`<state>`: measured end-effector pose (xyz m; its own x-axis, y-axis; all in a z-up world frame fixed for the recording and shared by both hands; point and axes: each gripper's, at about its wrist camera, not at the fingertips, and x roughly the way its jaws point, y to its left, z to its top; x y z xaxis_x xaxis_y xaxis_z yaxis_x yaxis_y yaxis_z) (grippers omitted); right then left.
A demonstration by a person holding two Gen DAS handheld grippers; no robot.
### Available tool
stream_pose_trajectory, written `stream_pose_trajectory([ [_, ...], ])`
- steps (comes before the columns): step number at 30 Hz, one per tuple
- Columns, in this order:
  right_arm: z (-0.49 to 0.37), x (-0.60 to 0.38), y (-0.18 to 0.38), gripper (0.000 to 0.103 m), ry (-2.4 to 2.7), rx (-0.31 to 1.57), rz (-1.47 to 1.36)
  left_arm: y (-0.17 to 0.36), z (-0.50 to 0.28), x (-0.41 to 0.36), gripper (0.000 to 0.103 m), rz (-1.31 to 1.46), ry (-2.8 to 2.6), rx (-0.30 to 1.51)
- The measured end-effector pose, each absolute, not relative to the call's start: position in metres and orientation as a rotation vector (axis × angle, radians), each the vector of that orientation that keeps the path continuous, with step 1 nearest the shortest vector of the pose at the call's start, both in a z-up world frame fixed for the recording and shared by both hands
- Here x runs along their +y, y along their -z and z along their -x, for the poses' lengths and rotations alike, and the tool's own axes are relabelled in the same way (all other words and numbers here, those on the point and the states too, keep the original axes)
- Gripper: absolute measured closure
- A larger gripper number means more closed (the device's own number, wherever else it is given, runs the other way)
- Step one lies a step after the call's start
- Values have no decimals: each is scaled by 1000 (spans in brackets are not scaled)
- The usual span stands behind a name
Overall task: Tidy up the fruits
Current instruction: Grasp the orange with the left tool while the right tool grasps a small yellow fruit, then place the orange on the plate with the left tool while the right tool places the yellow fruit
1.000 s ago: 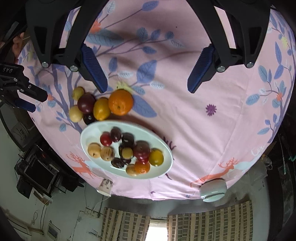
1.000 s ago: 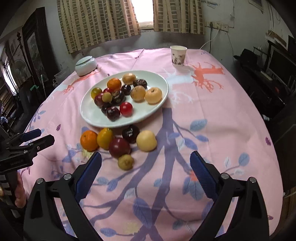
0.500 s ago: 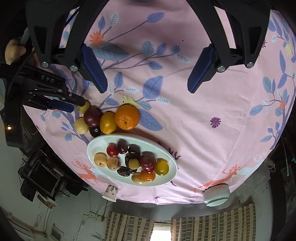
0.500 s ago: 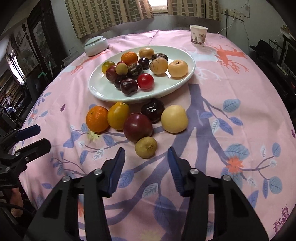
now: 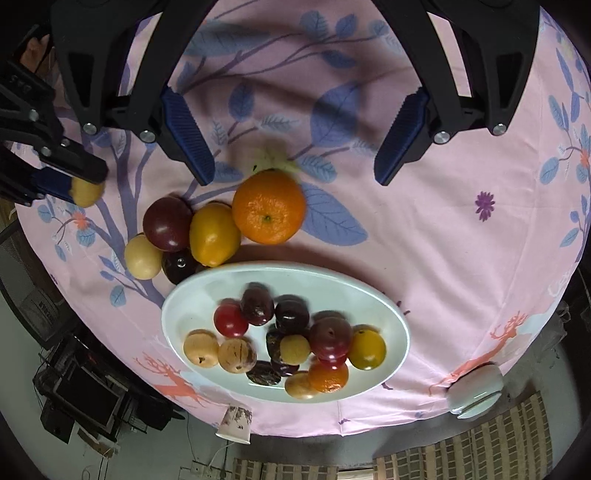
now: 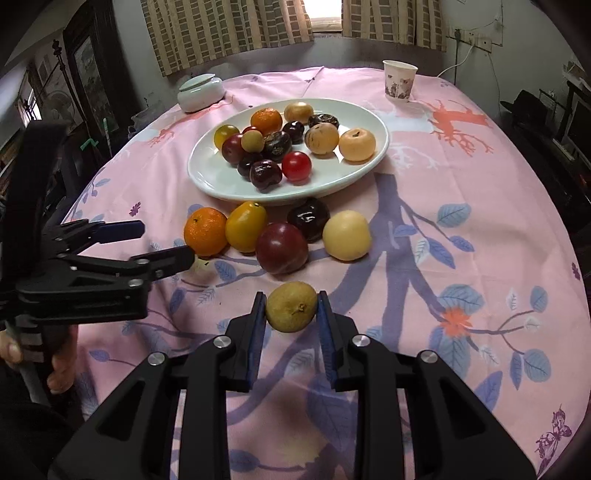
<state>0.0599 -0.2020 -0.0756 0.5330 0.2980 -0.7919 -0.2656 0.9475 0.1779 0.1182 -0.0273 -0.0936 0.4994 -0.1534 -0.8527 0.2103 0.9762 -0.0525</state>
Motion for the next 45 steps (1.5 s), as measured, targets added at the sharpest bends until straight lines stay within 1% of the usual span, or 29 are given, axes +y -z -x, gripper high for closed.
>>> stream_pose_trajectory([
  [1, -59, -207, 75, 75, -335, 953, -53, 97, -123, -31, 15, -58, 229, 1036],
  [2, -59, -213, 75, 75, -337, 956, -76, 100, -128, -33, 22, -54, 237, 1046],
  [3, -59, -218, 75, 75, -339, 959, -95, 103, -132, -35, 36, -55, 236, 1058],
  [4, -59, -223, 75, 75, -340, 960, -112, 106, -135, -38, 39, -61, 242, 1072],
  [6, -59, -229, 75, 75, -337, 959, -129, 106, -135, -39, 41, -69, 253, 1063],
  [11, -60, -228, 77, 75, -359, 968, -149, 108, -137, -36, 44, -43, 290, 1054],
  [13, -59, -225, 76, 75, -378, 969, -153, 107, -136, -37, 48, -49, 305, 1044],
  [14, -58, -224, 75, 75, -381, 967, -151, 107, -134, -39, 55, -50, 317, 1042],
  [20, -52, -220, 69, 75, -362, 958, -150, 104, -129, -40, 59, -62, 313, 1028],
  [27, -49, -213, 64, 75, -364, 953, -132, 81, -88, -37, 60, -48, 365, 956],
  [34, -51, -200, 67, 75, -393, 968, -116, 77, -53, -32, 60, -2, 390, 948],
  [45, -53, -186, 57, 75, -410, 955, -63, 67, -53, -20, 60, 21, 361, 947],
])
